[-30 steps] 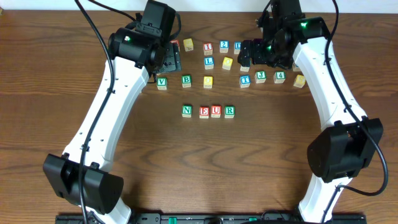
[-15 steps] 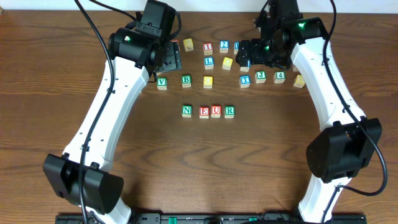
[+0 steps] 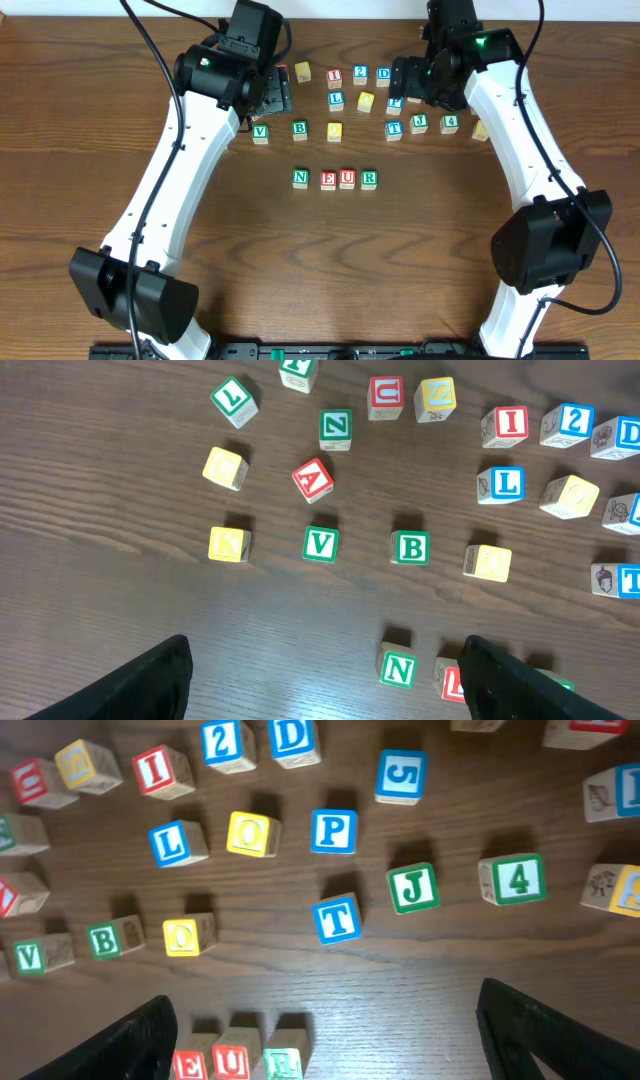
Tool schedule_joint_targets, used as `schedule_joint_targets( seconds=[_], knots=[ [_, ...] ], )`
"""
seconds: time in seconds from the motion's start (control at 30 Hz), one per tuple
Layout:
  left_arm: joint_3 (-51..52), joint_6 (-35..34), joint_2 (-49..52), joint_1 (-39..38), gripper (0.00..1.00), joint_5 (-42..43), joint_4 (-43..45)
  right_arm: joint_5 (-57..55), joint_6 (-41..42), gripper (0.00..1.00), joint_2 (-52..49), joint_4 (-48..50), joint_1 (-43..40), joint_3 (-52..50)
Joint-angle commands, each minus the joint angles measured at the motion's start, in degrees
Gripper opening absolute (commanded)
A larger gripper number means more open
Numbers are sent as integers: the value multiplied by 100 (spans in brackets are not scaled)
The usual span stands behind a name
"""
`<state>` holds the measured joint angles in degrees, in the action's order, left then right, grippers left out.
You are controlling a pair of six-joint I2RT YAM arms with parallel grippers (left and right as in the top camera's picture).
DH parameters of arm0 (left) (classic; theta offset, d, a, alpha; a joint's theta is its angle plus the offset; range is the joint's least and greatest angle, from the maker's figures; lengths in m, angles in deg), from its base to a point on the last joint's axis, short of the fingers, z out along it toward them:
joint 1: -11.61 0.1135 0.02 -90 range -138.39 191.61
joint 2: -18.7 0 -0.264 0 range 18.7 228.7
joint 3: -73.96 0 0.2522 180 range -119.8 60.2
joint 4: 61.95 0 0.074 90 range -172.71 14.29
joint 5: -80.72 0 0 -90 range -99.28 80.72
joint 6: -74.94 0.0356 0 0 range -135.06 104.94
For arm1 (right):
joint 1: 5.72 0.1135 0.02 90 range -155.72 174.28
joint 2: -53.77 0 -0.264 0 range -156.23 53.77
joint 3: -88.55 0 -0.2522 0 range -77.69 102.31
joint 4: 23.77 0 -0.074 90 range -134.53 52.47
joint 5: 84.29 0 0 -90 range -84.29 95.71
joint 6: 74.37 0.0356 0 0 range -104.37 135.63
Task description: Spell out NEURIPS
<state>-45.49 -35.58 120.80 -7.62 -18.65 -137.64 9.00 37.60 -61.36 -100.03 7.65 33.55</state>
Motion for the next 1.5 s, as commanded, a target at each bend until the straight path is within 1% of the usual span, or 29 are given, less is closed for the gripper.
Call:
schedule_joint_targets(
  seconds=[0.0,0.33,0.6,0.73,1.0,1.47],
  knots=[
    [-15,35,50,13,84,-13,-13,-190,177,91,35,-13,35,-31],
    [-15,35,50,13,84,-15,-13,-675,153,96,35,-223,-4,-31],
    [-15,35,50,13,84,-15,-13,-682,-66,96,35,-350,-70,-33],
    [-15,35,50,13,84,-15,-13,-678,-227,99,35,-415,-70,-31],
    [-15,35,50,15,84,-15,13,-645,-409,99,35,-588,-96,-33],
    [-15,35,59,17,84,-17,31,-636,-542,97,-166,-501,-195,-33]
  ],
)
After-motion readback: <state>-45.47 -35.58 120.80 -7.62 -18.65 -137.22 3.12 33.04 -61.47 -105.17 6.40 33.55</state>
